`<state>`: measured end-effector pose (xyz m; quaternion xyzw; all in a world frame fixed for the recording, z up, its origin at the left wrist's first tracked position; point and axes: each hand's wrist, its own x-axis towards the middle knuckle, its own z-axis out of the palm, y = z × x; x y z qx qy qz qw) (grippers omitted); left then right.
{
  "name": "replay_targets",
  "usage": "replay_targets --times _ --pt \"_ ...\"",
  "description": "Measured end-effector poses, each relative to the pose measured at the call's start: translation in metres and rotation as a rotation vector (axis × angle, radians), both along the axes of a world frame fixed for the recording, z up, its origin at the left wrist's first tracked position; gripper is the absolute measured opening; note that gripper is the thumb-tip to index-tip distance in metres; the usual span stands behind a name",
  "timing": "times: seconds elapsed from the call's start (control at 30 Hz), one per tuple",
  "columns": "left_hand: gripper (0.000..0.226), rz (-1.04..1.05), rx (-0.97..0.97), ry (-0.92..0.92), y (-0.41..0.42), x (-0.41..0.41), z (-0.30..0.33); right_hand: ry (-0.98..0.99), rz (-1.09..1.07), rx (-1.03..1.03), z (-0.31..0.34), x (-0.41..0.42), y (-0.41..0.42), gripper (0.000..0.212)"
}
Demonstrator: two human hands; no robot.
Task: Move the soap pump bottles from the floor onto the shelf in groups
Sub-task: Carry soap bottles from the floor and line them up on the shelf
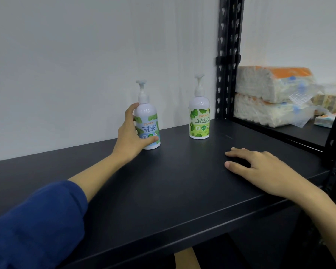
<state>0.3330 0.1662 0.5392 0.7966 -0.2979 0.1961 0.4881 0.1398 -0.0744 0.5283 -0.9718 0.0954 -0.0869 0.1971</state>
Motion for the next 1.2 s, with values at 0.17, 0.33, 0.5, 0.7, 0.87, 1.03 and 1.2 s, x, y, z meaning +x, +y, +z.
replay_targets --times 0.17,0.33,0.5,0.7,0.87,1.03,1.2 --pt "0.095 0.012 0.0 -0.008 0.001 0.002 0.0 -0.001 -0.002 -0.007 0.0 0.0 0.0 0.05" --pt "0.094 0.023 0.009 -0.019 0.0 0.003 -0.001 -0.008 0.001 -0.011 0.0 0.0 0.0 0.05" --pt "0.095 0.015 0.009 -0.014 0.001 0.002 -0.001 -0.009 0.002 -0.016 -0.001 0.001 0.0 0.05" --pt "0.095 0.016 0.008 0.008 0.0 -0.002 0.001 -0.019 0.001 -0.01 -0.002 0.001 -0.001 0.05" --pt "0.096 0.026 0.023 0.029 0.0 -0.004 0.002 -0.022 0.0 -0.015 -0.003 0.004 -0.003 0.051" --pt "0.104 0.095 0.169 0.027 0.005 -0.011 0.009 -0.017 -0.003 -0.033 -0.003 0.005 -0.003 0.05" --pt "0.066 0.304 0.347 0.051 0.008 -0.043 0.025 -0.001 -0.04 -0.056 0.005 0.001 0.003 0.047"
